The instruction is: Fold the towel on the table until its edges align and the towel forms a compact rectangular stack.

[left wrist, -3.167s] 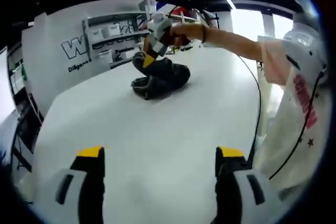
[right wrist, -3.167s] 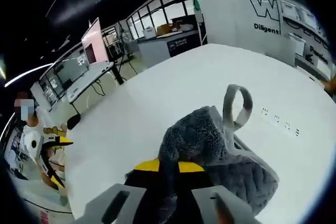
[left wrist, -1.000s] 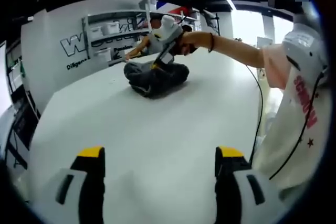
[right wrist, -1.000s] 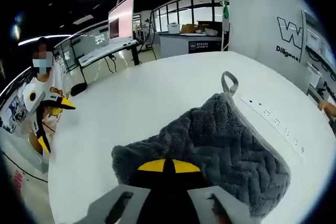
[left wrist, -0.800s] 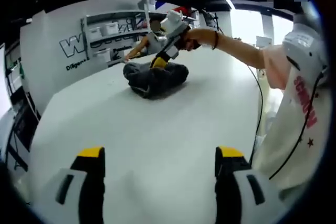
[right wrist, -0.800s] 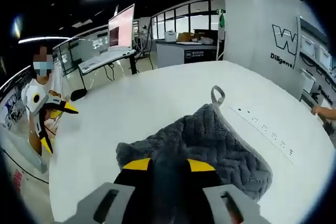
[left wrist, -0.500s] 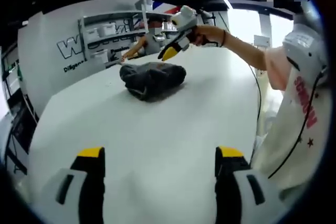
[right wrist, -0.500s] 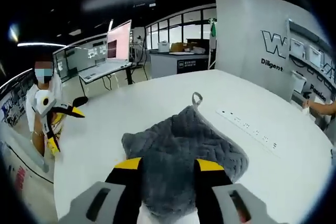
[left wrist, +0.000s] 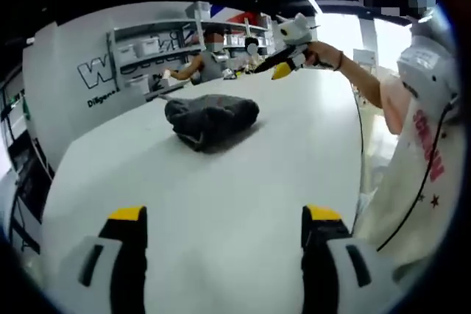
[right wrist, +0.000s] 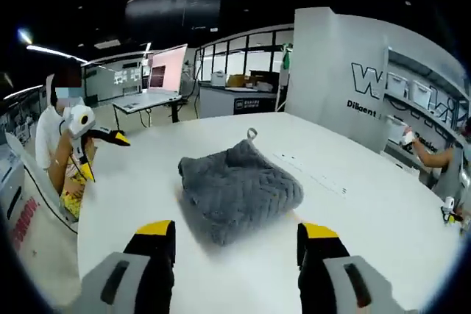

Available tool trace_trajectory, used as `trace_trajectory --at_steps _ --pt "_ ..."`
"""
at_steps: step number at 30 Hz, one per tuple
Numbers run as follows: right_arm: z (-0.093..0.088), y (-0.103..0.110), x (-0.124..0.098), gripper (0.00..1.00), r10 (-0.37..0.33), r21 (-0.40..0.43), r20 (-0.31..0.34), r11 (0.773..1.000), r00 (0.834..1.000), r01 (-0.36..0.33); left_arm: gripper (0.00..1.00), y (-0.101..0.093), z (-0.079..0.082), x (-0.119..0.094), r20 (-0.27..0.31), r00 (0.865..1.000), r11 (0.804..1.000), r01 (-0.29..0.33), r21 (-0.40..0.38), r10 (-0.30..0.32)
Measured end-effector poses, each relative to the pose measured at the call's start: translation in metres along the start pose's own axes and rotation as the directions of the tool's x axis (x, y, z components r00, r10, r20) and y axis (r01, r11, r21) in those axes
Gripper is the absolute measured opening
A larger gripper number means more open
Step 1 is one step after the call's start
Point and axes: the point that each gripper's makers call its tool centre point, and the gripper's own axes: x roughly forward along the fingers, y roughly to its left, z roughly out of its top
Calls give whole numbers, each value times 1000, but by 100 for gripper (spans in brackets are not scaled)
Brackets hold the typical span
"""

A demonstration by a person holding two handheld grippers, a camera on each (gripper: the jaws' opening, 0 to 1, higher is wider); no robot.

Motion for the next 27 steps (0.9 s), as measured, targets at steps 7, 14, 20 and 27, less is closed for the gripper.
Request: trace_trajectory --at_steps 7,14,20,27 --pt "-24 13 -33 78 -11 4 19 1000 1000 11 91 0 4 -2 1 1000 1000 -7 7 7" --pt "-42 22 -51 86 -24 -4 37 1000 999 24 91 2 7 -3 4 1000 1000 -14 6 14" --pt "-56 30 -66 94 -34 -11 74 999 997 35 91 4 7 -3 4 1000 1000 -18 6 18" --pt "-76 32 -81 99 -71 17 65 997 995 70 92 6 7 -4 10 1000 1000 -22 0 22"
